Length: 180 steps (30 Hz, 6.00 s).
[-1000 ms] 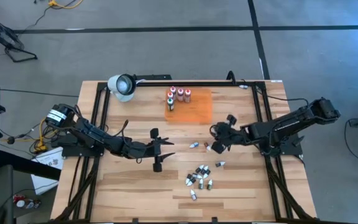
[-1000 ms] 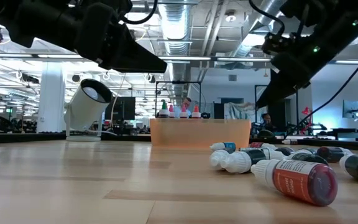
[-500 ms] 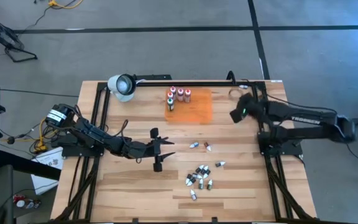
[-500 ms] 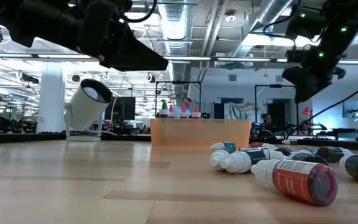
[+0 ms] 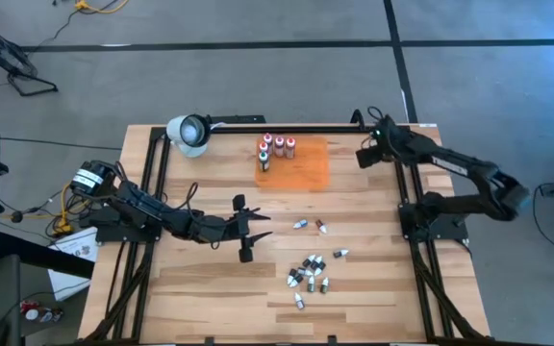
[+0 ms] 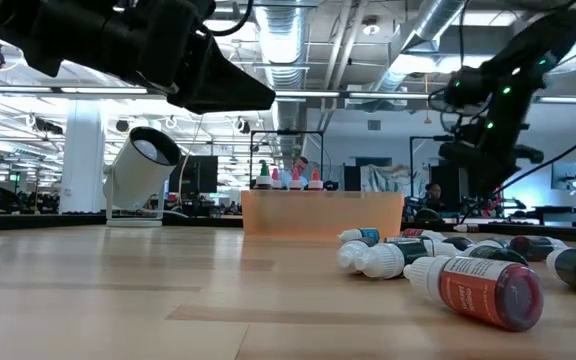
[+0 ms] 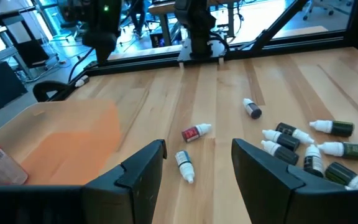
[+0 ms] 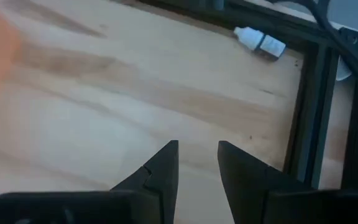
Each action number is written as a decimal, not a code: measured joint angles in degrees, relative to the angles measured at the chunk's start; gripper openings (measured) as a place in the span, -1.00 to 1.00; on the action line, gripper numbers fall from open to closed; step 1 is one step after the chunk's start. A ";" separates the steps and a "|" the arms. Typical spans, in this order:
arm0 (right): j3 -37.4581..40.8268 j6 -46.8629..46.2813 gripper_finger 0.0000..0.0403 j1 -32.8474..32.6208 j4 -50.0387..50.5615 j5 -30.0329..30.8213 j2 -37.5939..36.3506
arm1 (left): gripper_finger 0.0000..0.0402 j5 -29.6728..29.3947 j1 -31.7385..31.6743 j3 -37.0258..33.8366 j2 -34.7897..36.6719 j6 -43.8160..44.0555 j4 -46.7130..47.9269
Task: Pick & Place food coloring
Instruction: Put the black small food coloring bottle into the orange bin
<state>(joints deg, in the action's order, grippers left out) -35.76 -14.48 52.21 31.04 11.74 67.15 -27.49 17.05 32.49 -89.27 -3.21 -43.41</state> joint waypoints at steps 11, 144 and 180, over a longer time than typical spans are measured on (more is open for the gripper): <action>-15.73 -0.04 -0.34 2.54 -1.15 0.38 15.42 | -0.08 0.22 -0.08 0.00 0.00 0.27 0.95; -31.61 -37.08 -1.00 13.31 10.78 2.74 43.00 | -0.08 4.76 0.00 -0.02 -0.02 6.09 7.35; -34.56 -29.99 -1.00 15.43 13.80 4.99 46.70 | -0.08 2.77 -1.00 -0.02 -0.02 5.23 6.47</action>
<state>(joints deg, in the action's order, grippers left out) -70.32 -44.47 67.63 44.84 16.73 113.85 -24.71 16.05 32.47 -89.30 2.02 -36.95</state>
